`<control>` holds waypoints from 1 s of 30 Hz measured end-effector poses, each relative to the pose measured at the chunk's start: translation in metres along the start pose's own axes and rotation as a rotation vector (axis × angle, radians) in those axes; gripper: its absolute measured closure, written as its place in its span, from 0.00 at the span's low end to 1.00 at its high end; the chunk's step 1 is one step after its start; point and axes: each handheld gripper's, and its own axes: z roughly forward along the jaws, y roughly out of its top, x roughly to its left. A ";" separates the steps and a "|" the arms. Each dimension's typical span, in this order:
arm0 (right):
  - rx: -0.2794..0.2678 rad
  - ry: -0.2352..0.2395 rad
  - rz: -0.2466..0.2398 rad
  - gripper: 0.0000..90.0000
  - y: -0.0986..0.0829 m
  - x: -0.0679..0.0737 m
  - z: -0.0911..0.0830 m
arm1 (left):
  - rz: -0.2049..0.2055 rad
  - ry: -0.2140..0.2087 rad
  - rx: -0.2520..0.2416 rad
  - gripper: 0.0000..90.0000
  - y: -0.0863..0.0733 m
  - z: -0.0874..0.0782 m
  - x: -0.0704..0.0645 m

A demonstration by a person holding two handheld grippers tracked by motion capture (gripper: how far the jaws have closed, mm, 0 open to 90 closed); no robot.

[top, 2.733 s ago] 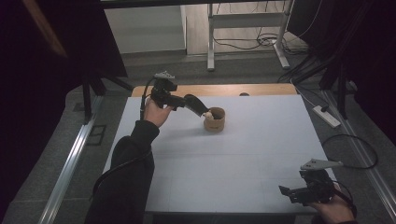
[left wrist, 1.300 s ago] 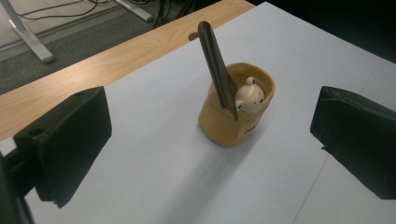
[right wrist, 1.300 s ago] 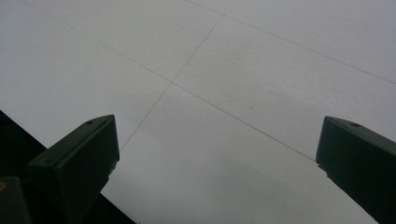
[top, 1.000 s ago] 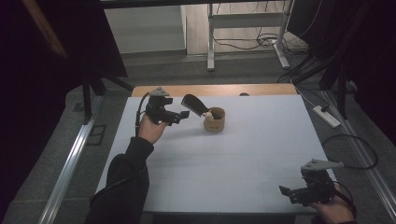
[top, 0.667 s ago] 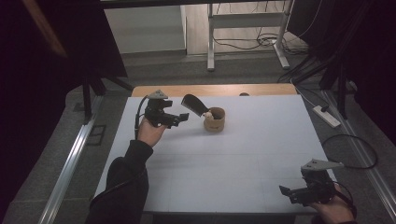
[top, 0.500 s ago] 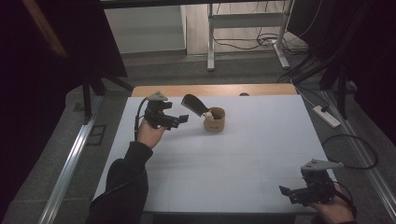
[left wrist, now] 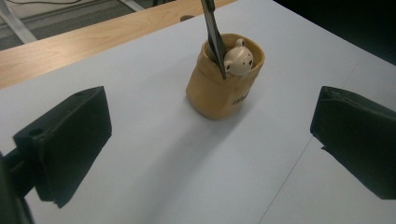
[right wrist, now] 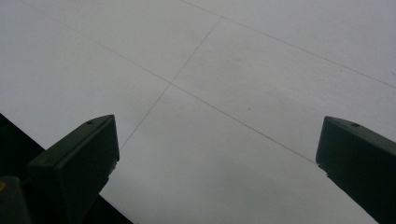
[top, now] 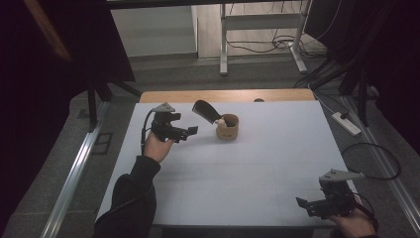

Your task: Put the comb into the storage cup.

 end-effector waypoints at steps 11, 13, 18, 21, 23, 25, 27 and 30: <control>-0.004 0.000 -0.001 0.00 0.000 0.000 0.000 | 0.005 0.002 0.026 0.00 -0.008 -0.002 -0.005; -0.005 0.000 -0.001 0.00 0.000 0.000 -0.001 | 0.003 0.002 0.031 0.00 -0.010 -0.002 -0.006; -0.007 -0.001 -0.001 0.00 0.000 0.000 -0.001 | 0.002 0.002 0.035 0.00 -0.013 -0.005 -0.008; -0.009 -0.002 -0.001 0.00 0.000 0.000 -0.001 | 0.000 0.003 0.034 0.00 -0.015 -0.008 -0.010; -0.009 -0.001 -0.001 0.00 0.000 0.000 -0.001 | 0.001 0.005 0.033 0.00 -0.016 -0.009 -0.011; -0.009 -0.001 -0.002 0.00 0.000 0.000 -0.001 | 0.003 0.004 0.035 0.00 -0.018 -0.011 -0.013; -0.010 -0.001 -0.002 0.00 0.000 0.000 -0.001 | 0.004 0.008 0.038 0.00 -0.019 -0.012 -0.014; -0.012 -0.002 -0.002 0.00 0.000 0.000 -0.001 | 0.004 0.009 0.042 0.00 -0.022 -0.015 -0.016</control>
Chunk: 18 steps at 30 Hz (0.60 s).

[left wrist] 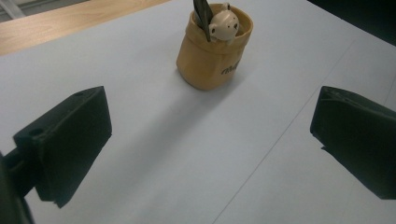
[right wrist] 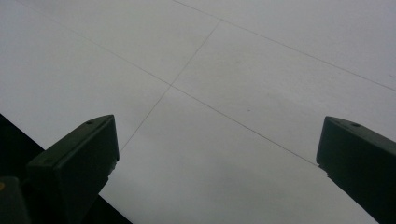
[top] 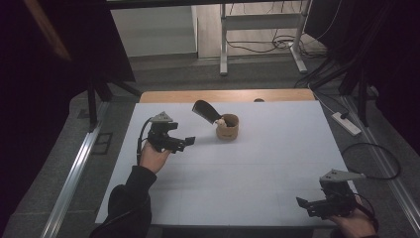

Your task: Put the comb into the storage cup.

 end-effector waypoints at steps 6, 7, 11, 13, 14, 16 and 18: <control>-0.004 -0.002 0.001 0.00 0.000 0.000 0.000 | 0.003 0.004 0.000 0.00 -0.005 -0.005 -0.005; -0.004 -0.003 0.001 0.00 0.000 0.000 0.000 | 0.003 0.005 -0.002 0.00 -0.006 -0.006 -0.005; -0.005 -0.004 0.001 0.00 0.000 0.000 0.000 | 0.006 0.008 -0.001 0.00 -0.009 -0.010 -0.008; -0.005 -0.004 0.001 0.00 0.000 0.000 0.000 | 0.009 0.008 0.001 0.00 -0.010 -0.012 -0.010; -0.005 -0.005 0.000 0.00 0.000 0.000 0.000 | 0.008 0.009 -0.001 0.00 -0.011 -0.013 -0.010; -0.005 -0.006 0.001 0.00 0.000 0.000 0.000 | 0.010 0.009 0.001 0.00 -0.013 -0.015 -0.012; -0.005 -0.006 0.001 0.00 0.000 0.000 0.000 | 0.011 0.009 0.003 0.00 -0.015 -0.017 -0.013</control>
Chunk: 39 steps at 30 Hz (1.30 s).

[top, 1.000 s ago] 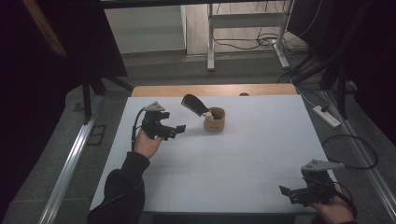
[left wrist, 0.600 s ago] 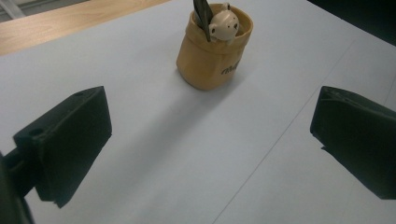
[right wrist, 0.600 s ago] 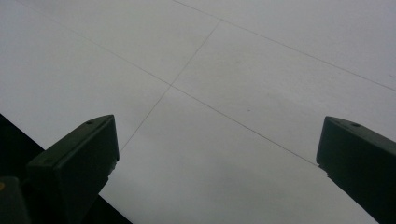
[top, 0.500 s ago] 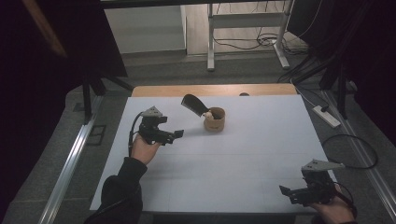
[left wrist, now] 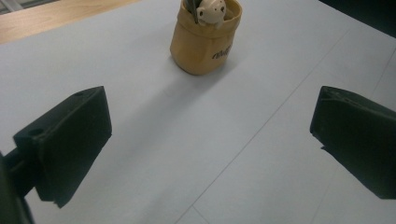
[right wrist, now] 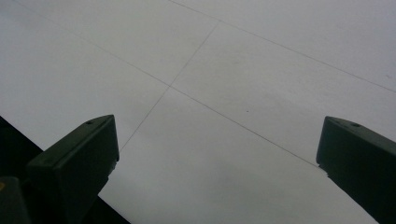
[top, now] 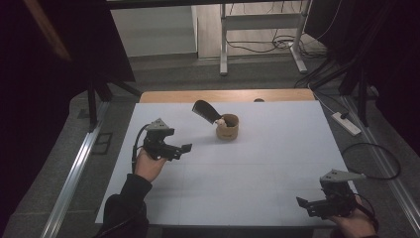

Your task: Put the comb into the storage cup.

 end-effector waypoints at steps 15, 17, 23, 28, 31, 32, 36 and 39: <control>-0.007 -0.001 -0.002 0.00 0.000 0.000 -0.001 | -0.002 0.001 0.009 0.00 -0.011 -0.012 -0.010; -0.008 -0.001 -0.002 0.00 0.000 0.000 -0.001 | -0.003 0.005 0.009 0.00 -0.012 -0.014 -0.010; -0.008 0.000 -0.001 0.00 0.000 0.000 -0.001 | -0.005 0.010 0.010 0.00 -0.018 -0.020 -0.013; -0.007 0.000 -0.002 0.00 0.000 0.000 -0.001 | -0.011 0.015 0.003 0.00 -0.023 -0.027 -0.015; -0.007 0.000 -0.002 0.00 0.000 0.000 -0.001 | -0.014 0.017 0.000 0.00 -0.025 -0.030 -0.016; -0.007 0.000 -0.002 0.00 0.000 0.001 -0.001 | -0.017 0.018 -0.001 0.00 -0.026 -0.031 -0.016; -0.007 0.000 -0.003 0.00 0.000 0.001 -0.001 | -0.020 0.019 -0.001 0.00 -0.030 -0.035 -0.018; -0.006 0.000 -0.004 0.00 0.000 0.001 -0.001 | -0.023 0.021 -0.003 0.00 -0.032 -0.038 -0.019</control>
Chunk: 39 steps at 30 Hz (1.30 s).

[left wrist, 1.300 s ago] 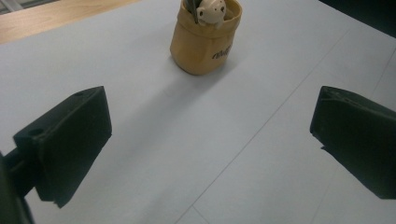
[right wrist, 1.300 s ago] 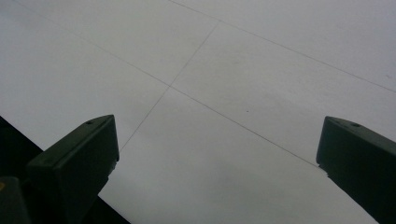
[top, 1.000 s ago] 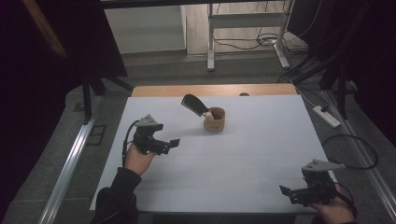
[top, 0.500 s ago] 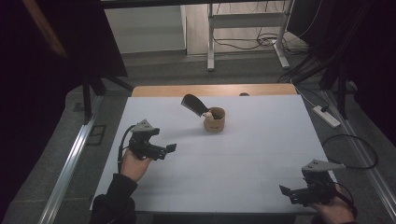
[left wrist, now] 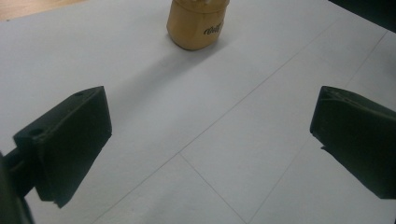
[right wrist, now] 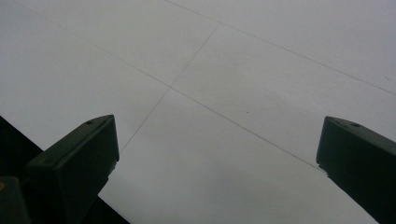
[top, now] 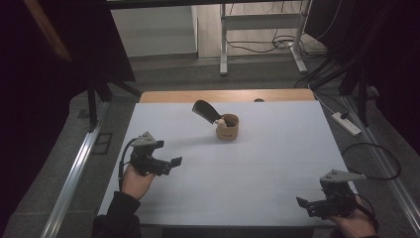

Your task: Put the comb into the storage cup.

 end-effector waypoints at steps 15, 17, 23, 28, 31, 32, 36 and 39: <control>0.002 0.000 -0.001 0.00 0.000 0.000 0.000 | 0.000 0.026 0.014 0.00 -0.013 -0.013 -0.006; 0.002 -0.001 -0.001 0.00 0.000 0.000 0.000 | -0.001 0.029 0.017 0.00 -0.015 -0.015 -0.007; 0.002 -0.002 0.000 0.00 0.000 0.000 0.000 | -0.002 0.039 0.018 0.00 -0.020 -0.021 -0.009; 0.003 -0.002 0.000 0.00 0.000 0.000 0.000 | -0.003 0.048 0.022 0.00 -0.025 -0.025 -0.011; 0.004 -0.003 -0.001 0.00 0.000 0.000 0.000 | -0.007 0.054 0.022 0.00 -0.028 -0.028 -0.012; 0.004 -0.003 -0.001 0.00 0.000 0.000 0.000 | -0.008 0.057 0.021 0.00 -0.029 -0.029 -0.012; 0.003 -0.003 0.001 0.00 0.000 0.000 0.000 | -0.016 0.067 0.019 0.00 -0.033 -0.034 -0.013; 0.002 -0.004 0.002 0.00 0.000 0.000 0.000 | -0.022 0.072 0.021 0.00 -0.036 -0.038 -0.013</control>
